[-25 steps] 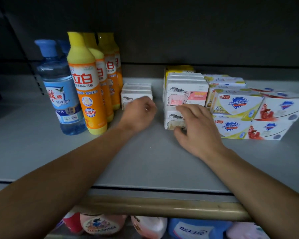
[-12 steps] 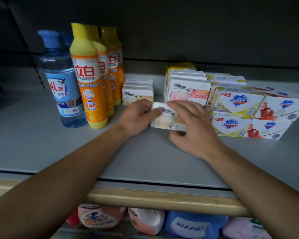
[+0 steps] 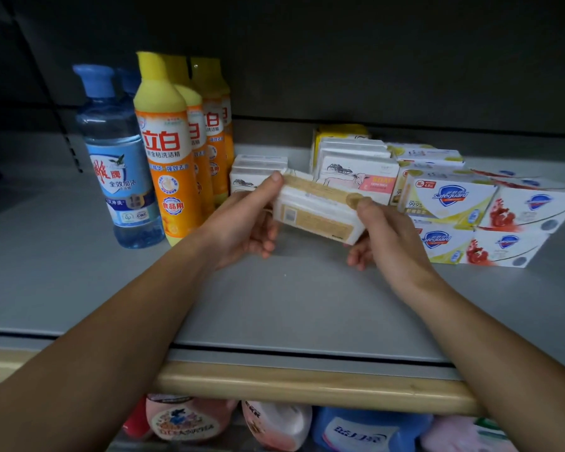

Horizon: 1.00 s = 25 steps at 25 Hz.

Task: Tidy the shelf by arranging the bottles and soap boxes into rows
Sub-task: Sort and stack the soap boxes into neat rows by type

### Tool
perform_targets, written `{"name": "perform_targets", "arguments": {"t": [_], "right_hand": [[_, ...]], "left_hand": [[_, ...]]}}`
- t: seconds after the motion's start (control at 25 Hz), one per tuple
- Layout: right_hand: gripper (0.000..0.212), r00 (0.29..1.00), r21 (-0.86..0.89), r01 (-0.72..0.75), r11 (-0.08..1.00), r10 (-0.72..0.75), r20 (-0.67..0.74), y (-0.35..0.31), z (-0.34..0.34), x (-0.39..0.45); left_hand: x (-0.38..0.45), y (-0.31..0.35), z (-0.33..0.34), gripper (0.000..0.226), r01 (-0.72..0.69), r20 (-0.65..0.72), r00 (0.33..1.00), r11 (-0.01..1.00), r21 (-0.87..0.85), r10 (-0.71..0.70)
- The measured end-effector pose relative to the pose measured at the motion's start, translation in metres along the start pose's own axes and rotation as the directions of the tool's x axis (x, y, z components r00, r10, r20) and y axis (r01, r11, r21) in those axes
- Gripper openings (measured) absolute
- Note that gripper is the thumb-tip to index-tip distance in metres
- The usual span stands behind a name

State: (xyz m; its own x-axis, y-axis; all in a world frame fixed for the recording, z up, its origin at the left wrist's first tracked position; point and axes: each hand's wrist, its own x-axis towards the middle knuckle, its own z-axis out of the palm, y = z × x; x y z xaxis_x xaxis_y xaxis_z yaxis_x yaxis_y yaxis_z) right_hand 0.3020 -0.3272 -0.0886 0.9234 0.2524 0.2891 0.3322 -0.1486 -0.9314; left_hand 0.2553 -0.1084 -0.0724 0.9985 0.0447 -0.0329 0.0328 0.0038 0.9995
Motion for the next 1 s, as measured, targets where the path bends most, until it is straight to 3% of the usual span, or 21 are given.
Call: {"name": "perform_targets", "arguments": {"t": [0.16,0.32,0.4,0.48,0.6,0.72,0.8,0.92,1.0], "right_hand": [[0.071,0.973,-0.004,-0.208,0.978,0.207,0.105,0.000,0.004,0.000],[0.061,0.965,0.014,-0.237,0.971,0.234,0.115,-0.001,0.007,0.000],[0.050,0.995,0.000,-0.088,0.996,0.088,0.052,-0.002,0.006,-0.001],[0.041,0.985,-0.112,0.172,0.979,-0.171,0.016,-0.004,0.005,-0.004],[0.076,0.916,-0.207,0.400,0.893,-0.389,0.092,-0.006,0.008,-0.008],[0.079,0.801,-0.327,0.596,0.734,-0.572,0.175,-0.010,0.013,-0.011],[0.068,0.661,-0.388,0.739,0.550,-0.703,0.263,-0.014,0.017,-0.014],[0.054,0.442,-0.369,0.882,0.293,-0.787,0.431,-0.016,0.029,-0.021],[0.049,0.371,-0.354,0.911,0.211,-0.793,0.482,-0.015,0.035,-0.024]], "left_hand": [[0.001,-0.002,0.001,0.086,0.133,-0.095,0.989,0.970,0.205,-0.116],[0.005,-0.003,0.000,0.079,0.157,-0.111,0.984,0.973,0.170,-0.140],[0.005,-0.001,0.000,0.074,0.164,-0.065,0.984,0.986,-0.006,-0.164],[0.005,0.002,0.003,0.073,0.193,-0.012,0.980,0.956,-0.222,-0.201],[0.007,0.000,0.011,0.054,0.161,-0.065,0.978,0.918,-0.362,-0.197],[0.009,-0.001,0.023,0.041,0.100,-0.089,0.983,0.877,-0.471,-0.160],[0.008,0.000,0.028,0.049,0.127,0.002,0.988,0.816,-0.564,-0.153],[0.000,0.000,0.025,0.059,0.262,0.234,0.961,0.755,-0.601,-0.147],[-0.005,-0.001,0.023,0.048,0.284,0.307,0.944,0.775,-0.564,-0.122]]}}
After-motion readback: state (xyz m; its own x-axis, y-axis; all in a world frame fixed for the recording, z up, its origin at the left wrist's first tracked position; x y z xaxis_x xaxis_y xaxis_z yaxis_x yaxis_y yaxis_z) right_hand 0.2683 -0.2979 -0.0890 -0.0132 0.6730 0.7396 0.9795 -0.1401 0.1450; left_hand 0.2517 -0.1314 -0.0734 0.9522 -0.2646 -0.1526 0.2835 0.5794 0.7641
